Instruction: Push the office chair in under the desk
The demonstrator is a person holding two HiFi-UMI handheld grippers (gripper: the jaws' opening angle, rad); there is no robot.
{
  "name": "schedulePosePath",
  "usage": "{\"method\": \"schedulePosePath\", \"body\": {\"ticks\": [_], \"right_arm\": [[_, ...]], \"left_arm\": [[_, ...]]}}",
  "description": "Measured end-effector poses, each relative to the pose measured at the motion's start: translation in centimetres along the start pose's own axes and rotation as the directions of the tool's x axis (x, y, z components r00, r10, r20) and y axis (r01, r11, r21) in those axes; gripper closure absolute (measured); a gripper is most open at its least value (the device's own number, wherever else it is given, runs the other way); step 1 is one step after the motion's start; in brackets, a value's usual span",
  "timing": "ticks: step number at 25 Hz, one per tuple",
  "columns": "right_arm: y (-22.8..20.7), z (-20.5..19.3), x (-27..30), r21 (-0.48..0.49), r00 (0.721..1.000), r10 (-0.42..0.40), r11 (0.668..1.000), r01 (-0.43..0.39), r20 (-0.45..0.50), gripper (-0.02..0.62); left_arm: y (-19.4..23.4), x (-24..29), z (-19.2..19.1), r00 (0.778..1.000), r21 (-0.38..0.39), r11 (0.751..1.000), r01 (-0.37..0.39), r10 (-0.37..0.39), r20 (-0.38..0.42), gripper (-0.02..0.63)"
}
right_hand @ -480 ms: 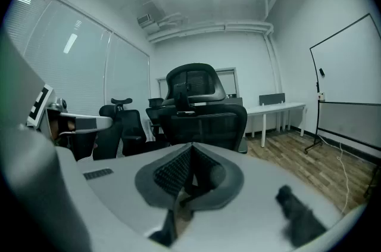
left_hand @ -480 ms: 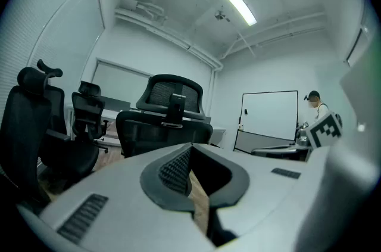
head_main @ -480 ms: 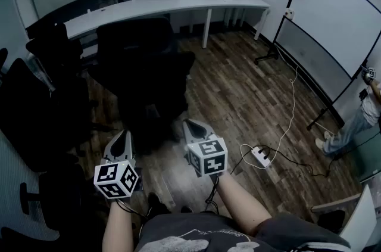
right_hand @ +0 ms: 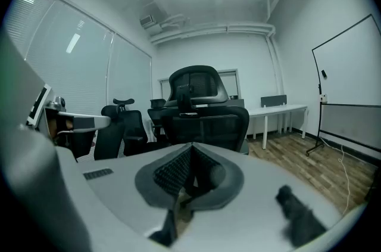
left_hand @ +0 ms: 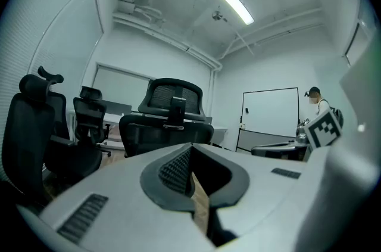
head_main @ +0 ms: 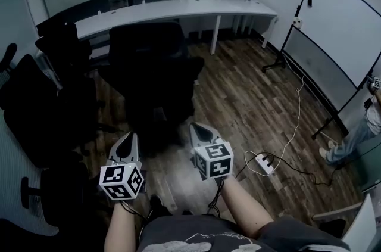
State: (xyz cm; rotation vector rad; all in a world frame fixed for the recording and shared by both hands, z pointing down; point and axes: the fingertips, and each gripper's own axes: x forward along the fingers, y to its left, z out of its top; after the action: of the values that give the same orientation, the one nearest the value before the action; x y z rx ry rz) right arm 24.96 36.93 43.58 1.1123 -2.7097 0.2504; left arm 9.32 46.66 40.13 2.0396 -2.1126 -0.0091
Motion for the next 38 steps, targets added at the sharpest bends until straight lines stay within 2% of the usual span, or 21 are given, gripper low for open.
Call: {"method": "schedulePosePath", "body": {"ticks": [10, 14, 19, 22, 23, 25, 27, 30, 32, 35, 38], "right_arm": [[-1.1, -1.1, 2.2, 0.079, 1.000, -0.022, 0.997, 0.021, 0.013, 0.574], [-2.0, -0.3, 5.1, 0.094, 0.998, -0.056, 0.994, 0.053, 0.030, 0.572], [-2.3, 2.6, 9.5, -0.001, 0.993, -0.117, 0.993, 0.117, 0.017, 0.571], [-2.6, 3.9, 12.0, -0.071, 0.986, -0.167, 0.983, 0.167, 0.013, 0.568], [-2.8, 4.3, 12.8, -0.093, 0.982, -0.186, 0.978, 0.186, 0.014, 0.551], [-3.4, 4.3, 14.5, -0.134, 0.978, -0.209, 0.969, 0.205, -0.012, 0.451], [-4.2, 4.0, 15.9, -0.173, 0.971, -0.233, 0.960, 0.221, -0.051, 0.430], [-5.4, 4.3, 17.2, -0.247, 0.955, -0.292, 0.931, 0.270, -0.055, 0.387], [-6.1, 4.7, 17.7, -0.256, 0.950, -0.310, 0.922, 0.291, -0.040, 0.367], [-7.0, 5.3, 18.4, -0.221, 0.942, -0.333, 0.922, 0.319, -0.032, 0.318], [-8.6, 5.8, 19.0, -0.309, 0.914, -0.404, 0.874, 0.375, -0.035, 0.275]], "left_arm": [[2.3, 1.7, -0.5, 1.000, -0.015, 1.000, 0.014, -0.014, -0.012, 0.591], [5.0, 4.2, 0.3, 1.000, 0.053, 0.998, 0.014, -0.013, -0.009, 0.591], [8.7, 8.5, 1.6, 0.998, 0.130, 0.990, 0.056, -0.050, -0.044, 0.591], [11.5, 11.0, 2.5, 0.998, 0.190, 0.980, 0.054, -0.047, -0.040, 0.591], [12.5, 11.8, 2.8, 0.999, 0.208, 0.977, 0.047, -0.040, -0.035, 0.590], [14.6, 13.5, 3.5, 0.999, 0.241, 0.970, 0.032, -0.025, -0.030, 0.589], [16.5, 15.1, 4.1, 0.999, 0.266, 0.963, 0.032, -0.023, -0.040, 0.582], [18.8, 17.3, 4.1, 0.995, 0.279, 0.958, 0.068, -0.044, -0.090, 0.434], [20.1, 18.4, 4.4, 0.995, 0.323, 0.944, 0.062, -0.033, -0.093, 0.390], [21.8, 19.9, 5.1, 0.998, 0.435, 0.900, 0.026, -0.001, -0.058, 0.323], [22.8, 21.6, 5.4, 0.999, 0.548, 0.836, 0.017, 0.011, -0.047, 0.269]]}}
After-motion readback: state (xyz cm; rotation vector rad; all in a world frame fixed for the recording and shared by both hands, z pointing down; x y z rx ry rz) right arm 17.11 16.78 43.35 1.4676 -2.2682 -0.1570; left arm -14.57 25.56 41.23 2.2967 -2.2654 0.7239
